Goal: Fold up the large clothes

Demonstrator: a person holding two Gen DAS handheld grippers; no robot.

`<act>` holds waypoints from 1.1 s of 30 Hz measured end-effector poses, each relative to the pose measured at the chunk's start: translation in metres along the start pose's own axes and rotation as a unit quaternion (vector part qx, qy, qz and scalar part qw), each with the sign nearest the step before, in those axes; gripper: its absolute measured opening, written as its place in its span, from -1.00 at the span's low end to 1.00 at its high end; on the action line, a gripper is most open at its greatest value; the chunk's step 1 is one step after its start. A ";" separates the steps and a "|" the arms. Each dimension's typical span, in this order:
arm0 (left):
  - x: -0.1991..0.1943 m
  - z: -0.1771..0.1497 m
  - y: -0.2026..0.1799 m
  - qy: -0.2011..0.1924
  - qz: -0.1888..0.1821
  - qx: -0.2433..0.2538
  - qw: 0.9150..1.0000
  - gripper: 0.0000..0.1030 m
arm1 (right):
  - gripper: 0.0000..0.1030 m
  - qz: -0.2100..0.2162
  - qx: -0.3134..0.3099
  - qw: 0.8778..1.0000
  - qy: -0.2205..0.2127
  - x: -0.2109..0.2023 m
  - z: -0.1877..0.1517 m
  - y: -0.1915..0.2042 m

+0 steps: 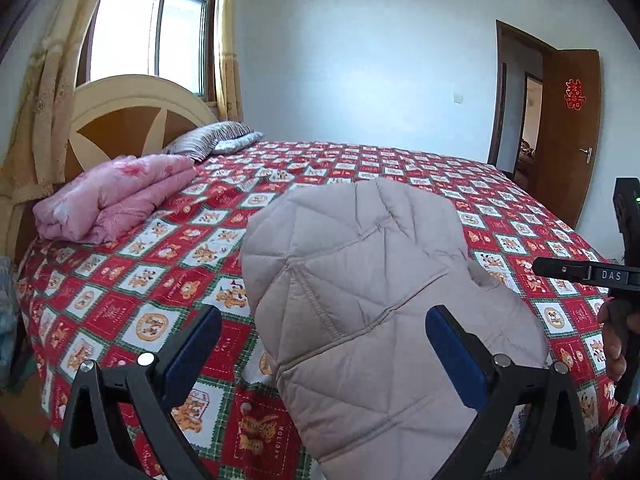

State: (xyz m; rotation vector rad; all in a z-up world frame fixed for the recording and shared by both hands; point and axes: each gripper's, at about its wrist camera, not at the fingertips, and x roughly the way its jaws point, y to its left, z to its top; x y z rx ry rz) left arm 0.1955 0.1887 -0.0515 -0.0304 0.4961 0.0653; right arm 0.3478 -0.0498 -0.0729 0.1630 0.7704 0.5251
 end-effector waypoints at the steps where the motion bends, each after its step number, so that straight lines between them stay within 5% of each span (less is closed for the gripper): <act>1: -0.010 0.000 -0.002 -0.009 -0.003 0.002 1.000 0.98 | 0.60 -0.011 -0.013 1.000 -0.022 -0.017 -0.004 0.009; 5: -0.039 0.004 -0.004 -0.030 -0.016 -0.001 0.999 0.98 | 0.78 -0.019 -0.031 0.997 -0.072 -0.050 -0.012 0.032; 14: -0.065 0.005 -0.013 -0.056 -0.028 0.008 0.998 0.98 | 0.79 -0.023 -0.062 0.993 -0.102 -0.077 -0.019 0.060; 33: -0.063 0.003 -0.013 -0.053 -0.030 0.002 0.998 0.98 | 0.81 -0.013 -0.062 0.993 -0.099 -0.078 -0.031 0.064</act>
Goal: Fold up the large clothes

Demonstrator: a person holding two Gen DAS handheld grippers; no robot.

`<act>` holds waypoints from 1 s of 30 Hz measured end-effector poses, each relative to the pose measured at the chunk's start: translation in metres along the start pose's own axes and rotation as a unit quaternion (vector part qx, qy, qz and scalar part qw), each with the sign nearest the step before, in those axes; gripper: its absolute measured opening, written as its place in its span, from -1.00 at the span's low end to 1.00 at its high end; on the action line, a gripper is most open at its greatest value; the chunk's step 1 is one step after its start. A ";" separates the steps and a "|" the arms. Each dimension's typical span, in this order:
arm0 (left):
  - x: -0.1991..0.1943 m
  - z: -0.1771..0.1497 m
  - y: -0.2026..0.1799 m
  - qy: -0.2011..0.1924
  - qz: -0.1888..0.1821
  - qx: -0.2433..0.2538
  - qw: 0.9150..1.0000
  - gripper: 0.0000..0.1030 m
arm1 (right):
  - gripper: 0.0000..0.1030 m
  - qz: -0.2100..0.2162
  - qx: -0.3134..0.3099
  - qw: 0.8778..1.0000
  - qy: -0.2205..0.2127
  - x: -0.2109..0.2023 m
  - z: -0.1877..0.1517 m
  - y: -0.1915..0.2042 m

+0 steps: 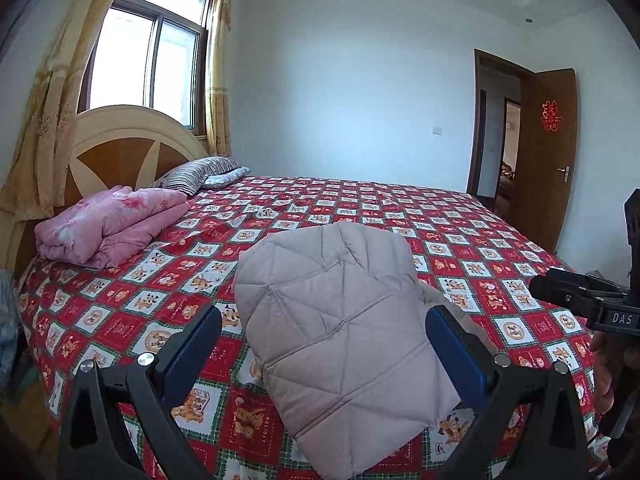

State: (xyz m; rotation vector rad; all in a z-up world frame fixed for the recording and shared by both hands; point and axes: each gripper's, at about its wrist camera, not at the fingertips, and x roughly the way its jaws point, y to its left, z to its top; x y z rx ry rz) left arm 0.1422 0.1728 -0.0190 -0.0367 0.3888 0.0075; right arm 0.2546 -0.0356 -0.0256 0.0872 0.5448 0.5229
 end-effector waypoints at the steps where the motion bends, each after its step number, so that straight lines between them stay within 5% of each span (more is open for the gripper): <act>1: 0.000 0.000 0.000 0.000 0.000 0.000 1.000 0.98 | 0.81 0.000 0.000 1.000 0.000 0.000 0.000 0.000; 30: 0.005 -0.003 0.001 0.004 0.031 0.020 0.999 0.98 | 0.81 0.002 -0.010 1.000 -0.007 -0.005 -0.001 0.008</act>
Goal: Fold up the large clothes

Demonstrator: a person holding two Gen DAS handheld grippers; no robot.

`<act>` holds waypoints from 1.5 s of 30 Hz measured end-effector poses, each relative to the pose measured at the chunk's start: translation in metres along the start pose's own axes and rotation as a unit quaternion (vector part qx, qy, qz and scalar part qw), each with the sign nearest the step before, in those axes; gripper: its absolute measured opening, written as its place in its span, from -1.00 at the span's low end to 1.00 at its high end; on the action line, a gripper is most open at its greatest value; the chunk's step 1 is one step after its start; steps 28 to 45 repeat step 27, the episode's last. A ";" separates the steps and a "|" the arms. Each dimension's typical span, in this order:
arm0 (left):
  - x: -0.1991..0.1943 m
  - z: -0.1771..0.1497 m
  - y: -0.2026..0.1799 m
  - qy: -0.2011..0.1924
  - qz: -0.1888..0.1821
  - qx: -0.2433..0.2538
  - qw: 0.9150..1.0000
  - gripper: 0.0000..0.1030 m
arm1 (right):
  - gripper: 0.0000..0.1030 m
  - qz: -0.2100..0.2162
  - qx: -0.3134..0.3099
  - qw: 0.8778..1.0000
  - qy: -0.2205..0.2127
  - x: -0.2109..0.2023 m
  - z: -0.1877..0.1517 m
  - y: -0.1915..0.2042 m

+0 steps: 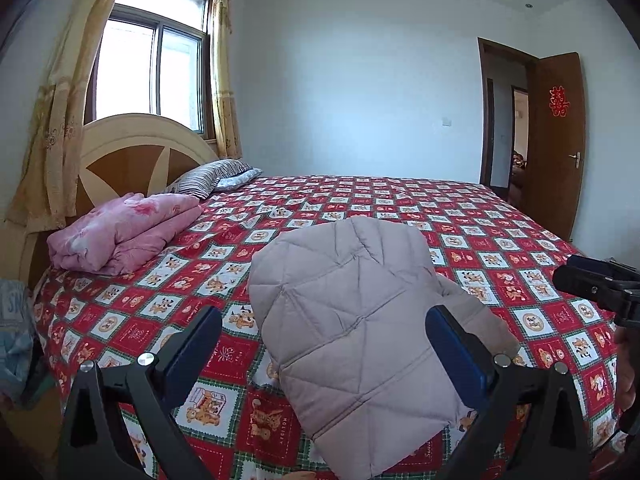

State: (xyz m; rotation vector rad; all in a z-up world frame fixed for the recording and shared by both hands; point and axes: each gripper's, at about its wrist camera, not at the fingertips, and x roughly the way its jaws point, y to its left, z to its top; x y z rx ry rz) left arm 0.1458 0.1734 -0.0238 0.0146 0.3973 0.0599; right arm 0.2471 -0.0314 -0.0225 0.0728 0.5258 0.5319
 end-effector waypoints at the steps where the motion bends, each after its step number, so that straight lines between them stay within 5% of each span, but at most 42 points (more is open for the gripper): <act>1: 0.000 0.000 0.000 0.000 -0.004 -0.001 1.000 0.98 | 0.81 0.000 0.000 1.000 0.000 0.000 0.000 0.001; 45: -0.003 -0.005 -0.010 -0.023 0.019 0.015 0.999 0.98 | 0.81 0.008 -0.003 1.000 0.014 0.005 -0.008 0.003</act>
